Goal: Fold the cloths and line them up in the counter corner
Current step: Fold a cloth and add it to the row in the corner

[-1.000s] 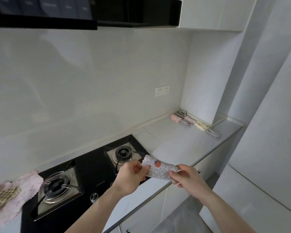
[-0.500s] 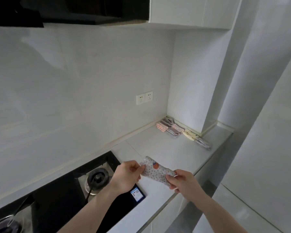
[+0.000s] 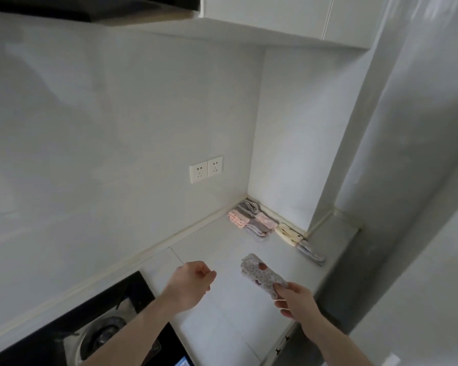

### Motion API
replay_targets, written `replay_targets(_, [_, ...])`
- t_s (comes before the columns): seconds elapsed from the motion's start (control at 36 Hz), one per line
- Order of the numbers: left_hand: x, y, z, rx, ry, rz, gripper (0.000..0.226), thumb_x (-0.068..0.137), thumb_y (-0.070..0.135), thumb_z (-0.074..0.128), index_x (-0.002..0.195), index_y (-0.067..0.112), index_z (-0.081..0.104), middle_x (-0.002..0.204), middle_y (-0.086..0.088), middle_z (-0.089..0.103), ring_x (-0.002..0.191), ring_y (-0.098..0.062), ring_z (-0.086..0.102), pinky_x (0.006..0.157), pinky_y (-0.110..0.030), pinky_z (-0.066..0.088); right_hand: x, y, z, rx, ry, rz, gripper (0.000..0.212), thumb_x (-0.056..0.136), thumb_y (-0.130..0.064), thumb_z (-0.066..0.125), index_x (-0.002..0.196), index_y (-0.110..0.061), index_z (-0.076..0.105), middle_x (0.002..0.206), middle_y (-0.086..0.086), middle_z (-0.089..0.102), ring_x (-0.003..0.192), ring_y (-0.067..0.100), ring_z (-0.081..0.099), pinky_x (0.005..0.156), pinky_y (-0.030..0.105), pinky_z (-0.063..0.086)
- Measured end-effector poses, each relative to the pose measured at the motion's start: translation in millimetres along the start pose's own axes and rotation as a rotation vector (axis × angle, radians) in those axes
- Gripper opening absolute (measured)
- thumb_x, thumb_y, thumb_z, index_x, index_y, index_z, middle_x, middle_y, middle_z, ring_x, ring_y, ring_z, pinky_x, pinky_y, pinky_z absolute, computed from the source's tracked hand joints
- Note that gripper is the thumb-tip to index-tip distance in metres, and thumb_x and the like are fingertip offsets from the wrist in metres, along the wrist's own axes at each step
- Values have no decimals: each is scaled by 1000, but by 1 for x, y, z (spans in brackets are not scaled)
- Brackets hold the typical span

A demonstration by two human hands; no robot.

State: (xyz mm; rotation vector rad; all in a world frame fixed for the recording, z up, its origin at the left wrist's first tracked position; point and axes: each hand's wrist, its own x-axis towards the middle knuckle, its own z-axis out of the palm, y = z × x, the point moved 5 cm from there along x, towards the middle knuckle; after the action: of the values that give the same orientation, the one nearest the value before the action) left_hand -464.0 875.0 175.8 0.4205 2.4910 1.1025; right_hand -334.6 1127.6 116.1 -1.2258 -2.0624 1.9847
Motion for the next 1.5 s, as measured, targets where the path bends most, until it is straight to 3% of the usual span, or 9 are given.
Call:
replay_targets(0.14, [39, -13, -2, 57, -2, -41, 14, 92, 38, 62, 84, 28, 68, 83, 10, 72, 80, -13, 69, 73, -31, 56, 64, 1, -7, 66, 58, 93, 2, 98, -16, 63, 97, -15, 63, 96, 9, 72, 91, 21, 68, 80, 34, 55])
replay_targets(0.25, [64, -22, 1, 101, 17, -75, 8, 92, 39, 64, 89, 33, 67, 91, 13, 70, 82, -8, 66, 74, -27, 56, 123, 4, -16, 77, 69, 175, 8, 95, -10, 64, 103, -7, 65, 98, 13, 73, 92, 23, 70, 75, 33, 58])
replay_targets(0.53, [125, -15, 25, 119, 70, -181, 1, 93, 38, 65, 92, 37, 64, 93, 15, 68, 86, -4, 64, 77, -24, 52, 265, 11, -56, -78, 139, 373, 14, 93, -6, 64, 95, 6, 70, 67, 12, 67, 47, 17, 55, 32, 17, 38])
replay_targets(0.83, [167, -4, 75, 122, 56, -246, 3, 92, 37, 66, 94, 36, 65, 94, 12, 69, 88, -1, 61, 77, -18, 47, 381, 28, -56, -241, 120, 349, 25, 97, -10, 57, 73, -5, 62, 47, 5, 55, 33, 14, 40, 34, 14, 26])
replay_targets(0.94, [172, -10, 77, 130, 68, -271, 4, 92, 38, 66, 95, 36, 64, 95, 14, 68, 88, 1, 61, 77, -18, 47, 422, 48, -57, -323, 126, 337, 28, 89, -18, 64, 64, -9, 56, 52, 10, 53, 44, 20, 43, 45, 22, 30])
replay_targets(1.0, [174, -14, 77, 132, 73, -286, 5, 93, 39, 65, 97, 36, 65, 96, 15, 68, 89, 1, 62, 79, -18, 48, 423, 38, -58, -400, 179, 299, 38, 77, -38, 71, 96, -5, 63, 80, 20, 64, 66, 28, 61, 56, 31, 44])
replay_targets(1.08, [177, -15, 76, 130, 89, -305, 4, 93, 38, 65, 97, 36, 66, 94, 16, 69, 89, 1, 63, 78, -18, 49, 402, 2, -61, -578, 271, 140, 76, 89, -27, 71, 148, 3, 33, 134, 31, 55, 116, 46, 60, 88, 44, 50])
replay_targets(1.22, [179, -17, 77, 122, 90, -336, 1, 92, 37, 66, 93, 37, 65, 92, 17, 70, 87, 0, 64, 79, -19, 49, 402, -15, -50, -760, 170, -168, 15, 90, -14, 64, 101, -9, 56, 110, 19, 65, 97, 39, 65, 79, 44, 51])
replay_targets(1.5, [167, -19, 75, 103, 94, -369, 3, 93, 35, 66, 95, 36, 66, 94, 14, 70, 89, 1, 63, 81, -18, 49, 414, -15, -34, -810, 193, -188, 22, 94, -15, 54, 111, -7, 66, 121, 21, 59, 109, 39, 59, 87, 45, 51])
